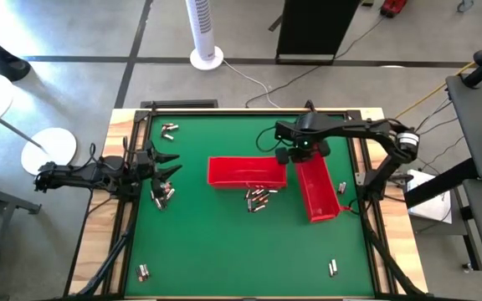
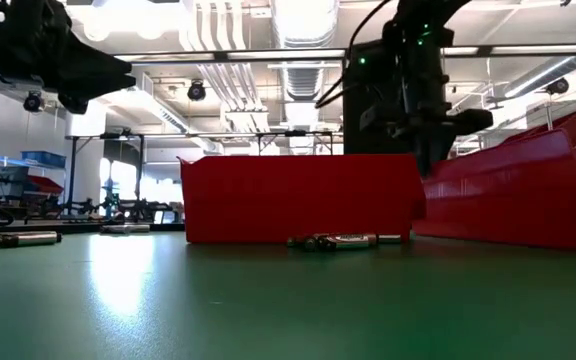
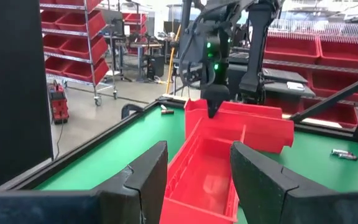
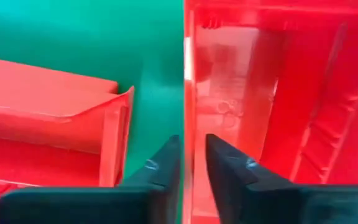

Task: Sort batteries
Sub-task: Move the bottom red bin to the right side of the table, then adjust the left red bin

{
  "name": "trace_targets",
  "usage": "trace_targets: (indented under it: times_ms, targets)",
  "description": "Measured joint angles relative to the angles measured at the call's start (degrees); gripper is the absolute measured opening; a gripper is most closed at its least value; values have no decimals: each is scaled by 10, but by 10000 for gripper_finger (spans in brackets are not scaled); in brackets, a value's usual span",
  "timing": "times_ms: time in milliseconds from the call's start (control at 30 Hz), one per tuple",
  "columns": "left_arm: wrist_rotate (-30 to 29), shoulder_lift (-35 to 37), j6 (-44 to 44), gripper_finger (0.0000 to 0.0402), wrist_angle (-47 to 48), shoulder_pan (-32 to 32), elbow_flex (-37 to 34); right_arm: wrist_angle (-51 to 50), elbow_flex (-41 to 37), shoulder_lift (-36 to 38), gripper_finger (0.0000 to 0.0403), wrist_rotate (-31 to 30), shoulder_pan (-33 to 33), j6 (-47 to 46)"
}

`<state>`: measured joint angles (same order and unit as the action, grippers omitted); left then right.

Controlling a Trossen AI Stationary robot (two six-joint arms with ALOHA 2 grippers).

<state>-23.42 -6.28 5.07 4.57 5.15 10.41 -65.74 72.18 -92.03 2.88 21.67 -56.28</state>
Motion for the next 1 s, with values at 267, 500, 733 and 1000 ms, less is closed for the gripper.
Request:
trace_targets:
  times_ms: [267, 500, 733, 1000]
  targets:
    - [0, 0, 1, 155, -33, 0, 0, 7, 52, 40, 193, -81, -37, 139]
    - [0, 0, 54, 155, -138, 0, 0, 100, 103, 40, 218, -102, -95, 394]
    - [-35, 0, 44, 155, -170, -1, 0, 138, 136, -32, 198, -63, -103, 552]
    - [-82, 0, 47, 155, -192, -1, 0, 142, 195, -131, 188, -2, -81, 640]
